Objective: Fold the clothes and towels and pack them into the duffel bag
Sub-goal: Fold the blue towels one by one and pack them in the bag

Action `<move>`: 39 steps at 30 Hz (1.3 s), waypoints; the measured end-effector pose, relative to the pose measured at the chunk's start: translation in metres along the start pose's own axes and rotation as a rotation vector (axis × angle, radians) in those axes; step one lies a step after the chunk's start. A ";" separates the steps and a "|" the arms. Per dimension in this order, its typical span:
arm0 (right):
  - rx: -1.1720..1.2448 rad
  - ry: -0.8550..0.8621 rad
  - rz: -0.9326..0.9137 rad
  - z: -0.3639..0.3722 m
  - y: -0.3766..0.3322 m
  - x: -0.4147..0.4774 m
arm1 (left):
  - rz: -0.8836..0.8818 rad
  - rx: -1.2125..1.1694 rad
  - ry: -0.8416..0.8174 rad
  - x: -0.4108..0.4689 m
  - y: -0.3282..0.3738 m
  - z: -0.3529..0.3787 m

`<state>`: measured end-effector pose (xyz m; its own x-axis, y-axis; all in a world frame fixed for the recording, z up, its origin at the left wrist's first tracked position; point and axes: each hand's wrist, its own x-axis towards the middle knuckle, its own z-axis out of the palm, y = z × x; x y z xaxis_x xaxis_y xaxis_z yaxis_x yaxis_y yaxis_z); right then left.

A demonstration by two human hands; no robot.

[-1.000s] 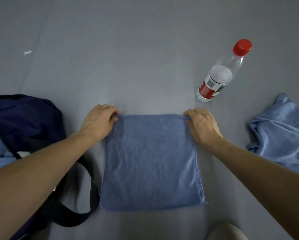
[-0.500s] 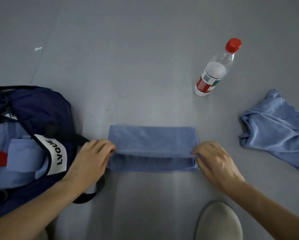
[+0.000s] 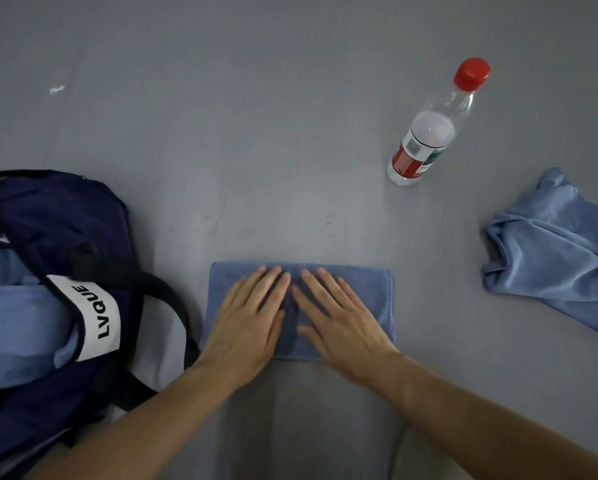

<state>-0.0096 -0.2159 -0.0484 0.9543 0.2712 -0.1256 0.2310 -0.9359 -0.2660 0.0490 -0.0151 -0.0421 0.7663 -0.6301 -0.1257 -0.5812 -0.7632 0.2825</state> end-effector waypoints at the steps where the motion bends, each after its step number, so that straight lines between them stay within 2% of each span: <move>1: -0.018 -0.036 0.005 0.005 0.000 0.008 | -0.015 -0.002 -0.024 0.010 0.007 0.007; 5: -0.115 -0.095 0.005 0.018 0.034 0.010 | -0.136 0.063 -0.095 0.029 -0.001 0.031; 12: -0.127 -0.054 0.061 0.019 0.069 -0.006 | -0.150 0.138 -0.057 0.023 -0.045 0.034; 18: -0.159 -0.054 0.137 0.004 0.080 -0.020 | -0.116 0.181 -0.170 0.016 -0.062 0.014; 23: 0.006 0.163 0.171 -0.011 0.086 -0.006 | -0.077 0.103 -0.024 0.031 -0.071 -0.011; 25: 0.060 0.097 0.233 -0.022 0.091 0.002 | -0.103 0.055 -0.040 0.040 -0.078 -0.021; 29: 0.109 -0.094 0.286 -0.035 0.100 0.023 | -0.150 -0.058 -0.212 0.065 -0.083 -0.036; 30: 0.116 -0.114 0.284 -0.038 0.102 0.026 | -0.152 -0.076 -0.184 0.069 -0.083 -0.038; 32: 0.078 -0.104 0.273 -0.043 0.105 0.032 | -0.181 -0.112 -0.019 0.075 -0.084 -0.043; 35: 0.006 0.084 0.234 -0.056 0.098 0.034 | -0.188 -0.132 0.215 0.069 -0.080 -0.050; 37: -0.023 0.231 0.186 -0.065 0.090 0.028 | -0.148 -0.124 0.262 0.056 -0.076 -0.051; 39: -0.044 0.279 0.100 -0.068 0.079 0.014 | -0.117 -0.096 0.247 0.035 -0.075 -0.050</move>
<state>0.0354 -0.3012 -0.0061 0.9865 0.1110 0.1200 0.1358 -0.9653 -0.2230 0.1335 0.0274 -0.0198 0.8767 -0.4759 0.0697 -0.4658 -0.8039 0.3699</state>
